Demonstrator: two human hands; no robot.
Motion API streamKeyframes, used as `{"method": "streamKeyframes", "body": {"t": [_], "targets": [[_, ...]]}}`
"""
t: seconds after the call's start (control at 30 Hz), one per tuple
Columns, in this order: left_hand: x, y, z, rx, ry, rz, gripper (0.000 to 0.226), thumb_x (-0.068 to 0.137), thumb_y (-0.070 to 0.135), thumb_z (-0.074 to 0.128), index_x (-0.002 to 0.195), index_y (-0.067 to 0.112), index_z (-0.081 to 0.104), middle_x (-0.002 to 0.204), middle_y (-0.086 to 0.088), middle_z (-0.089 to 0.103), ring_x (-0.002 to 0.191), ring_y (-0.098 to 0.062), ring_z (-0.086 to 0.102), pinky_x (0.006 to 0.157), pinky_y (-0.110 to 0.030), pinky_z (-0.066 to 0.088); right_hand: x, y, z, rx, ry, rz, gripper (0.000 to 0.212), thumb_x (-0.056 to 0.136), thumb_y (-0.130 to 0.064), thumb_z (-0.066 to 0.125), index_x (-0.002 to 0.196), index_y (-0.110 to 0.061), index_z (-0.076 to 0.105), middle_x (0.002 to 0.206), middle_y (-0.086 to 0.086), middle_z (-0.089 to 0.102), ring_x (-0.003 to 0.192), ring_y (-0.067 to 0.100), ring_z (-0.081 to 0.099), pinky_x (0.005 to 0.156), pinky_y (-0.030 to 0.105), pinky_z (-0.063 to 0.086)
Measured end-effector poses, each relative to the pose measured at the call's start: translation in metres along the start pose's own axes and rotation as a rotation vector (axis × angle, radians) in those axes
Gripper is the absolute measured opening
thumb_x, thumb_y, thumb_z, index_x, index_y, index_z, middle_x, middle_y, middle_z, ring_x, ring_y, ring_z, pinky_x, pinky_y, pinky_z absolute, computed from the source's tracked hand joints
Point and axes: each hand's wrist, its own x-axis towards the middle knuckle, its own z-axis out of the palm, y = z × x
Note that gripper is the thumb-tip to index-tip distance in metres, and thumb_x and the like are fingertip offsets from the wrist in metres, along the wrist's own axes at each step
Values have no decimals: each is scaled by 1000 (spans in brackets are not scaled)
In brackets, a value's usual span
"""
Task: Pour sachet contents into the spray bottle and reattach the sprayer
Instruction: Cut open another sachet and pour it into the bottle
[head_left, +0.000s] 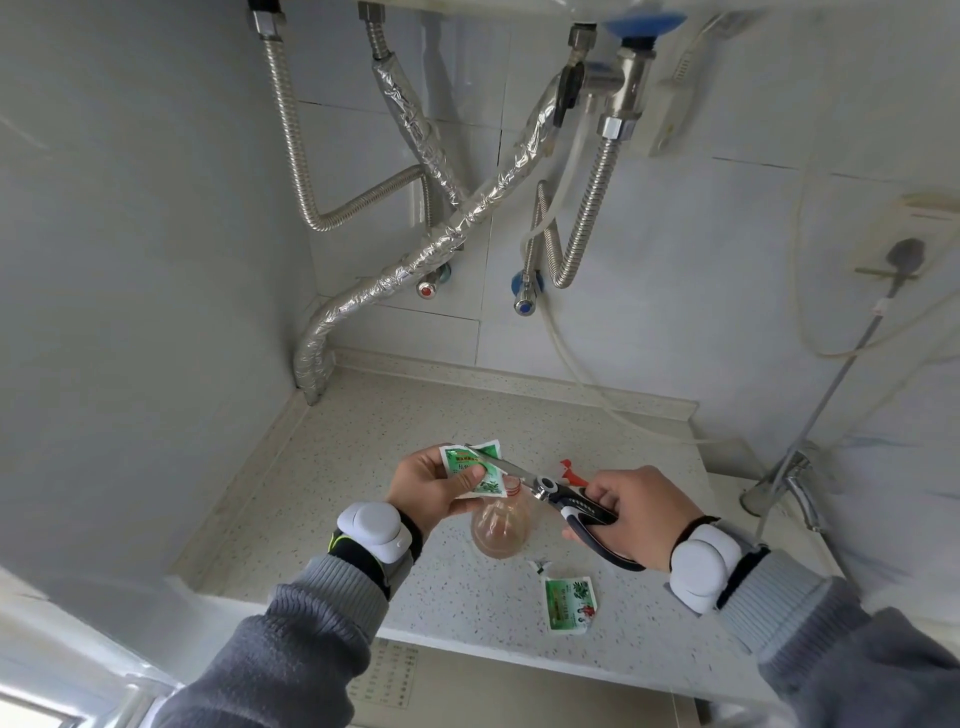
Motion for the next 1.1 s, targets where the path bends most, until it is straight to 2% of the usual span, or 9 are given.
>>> {"method": "streamKeyframes", "body": {"t": [0.2, 0.3, 0.47, 0.63, 0.73, 0.83, 0.93, 1.03, 1.1], "targets": [[-1, -3, -2, 20, -28, -11, 15, 80, -3, 70, 76, 10, 75, 83, -14, 76, 77, -24, 74, 58, -28, 59, -2, 7, 3, -53, 11, -21, 46, 60, -68, 74, 80, -28, 66, 64, -13, 67, 60, -1, 63, 62, 23, 55], [-2, -3, -3, 50, -56, -13, 21, 81, -3, 69, 72, 15, 77, 83, -12, 76, 78, -23, 74, 59, -27, 59, -2, 10, 6, -86, 13, -34, 45, 62, -67, 75, 85, -28, 67, 66, -17, 63, 61, -2, 60, 62, 18, 52], [-4, -4, -4, 70, -50, -18, 14, 82, -1, 69, 78, 11, 75, 86, -14, 76, 81, -25, 74, 61, -29, 59, -2, 17, 8, -66, 40, -48, 48, 63, -67, 75, 87, -26, 67, 64, -19, 59, 61, -1, 59, 61, 18, 51], [-5, -7, -6, 65, -64, -23, 18, 82, -3, 68, 74, 11, 75, 83, -14, 76, 78, -24, 74, 59, -28, 59, -7, 26, 11, -35, 46, -28, 44, 62, -64, 78, 85, -29, 67, 62, -21, 57, 56, -7, 53, 57, 7, 40], [-6, -9, -9, 58, -30, -32, 23, 81, -3, 69, 69, 15, 75, 80, -12, 76, 76, -23, 74, 58, -29, 59, -14, 39, 10, 47, 93, 42, 36, 57, -62, 82, 70, -37, 60, 58, -19, 62, 55, -5, 57, 52, 7, 42], [-5, -15, -16, 41, 44, -48, 19, 80, 0, 71, 69, 15, 74, 79, -12, 75, 74, -23, 73, 59, -30, 60, -21, 62, 5, 73, 135, 181, 38, 57, -62, 82, 68, -31, 62, 59, -18, 65, 48, 0, 55, 48, 12, 43], [-6, -19, -21, 49, 91, -59, 15, 79, 2, 72, 71, 14, 74, 79, -12, 75, 73, -22, 73, 60, -30, 60, -25, 88, 4, 20, 121, 350, 39, 65, -61, 78, 72, -26, 61, 58, -7, 65, 53, 6, 57, 50, 20, 42], [-8, -23, -25, 60, 127, -71, 10, 80, 1, 71, 75, 10, 73, 80, -12, 76, 72, -22, 73, 59, -30, 59, -24, 107, 10, -39, 102, 441, 37, 77, -58, 70, 70, -24, 58, 55, -8, 60, 55, 7, 54, 47, 20, 32], [-9, -24, -26, 61, 140, -75, 6, 80, 2, 71, 80, 8, 73, 81, -13, 76, 72, -23, 73, 59, -30, 59, -19, 114, 15, -77, 124, 480, 42, 81, -59, 64, 66, -21, 55, 56, -8, 58, 54, 10, 53, 46, 23, 31]]}}
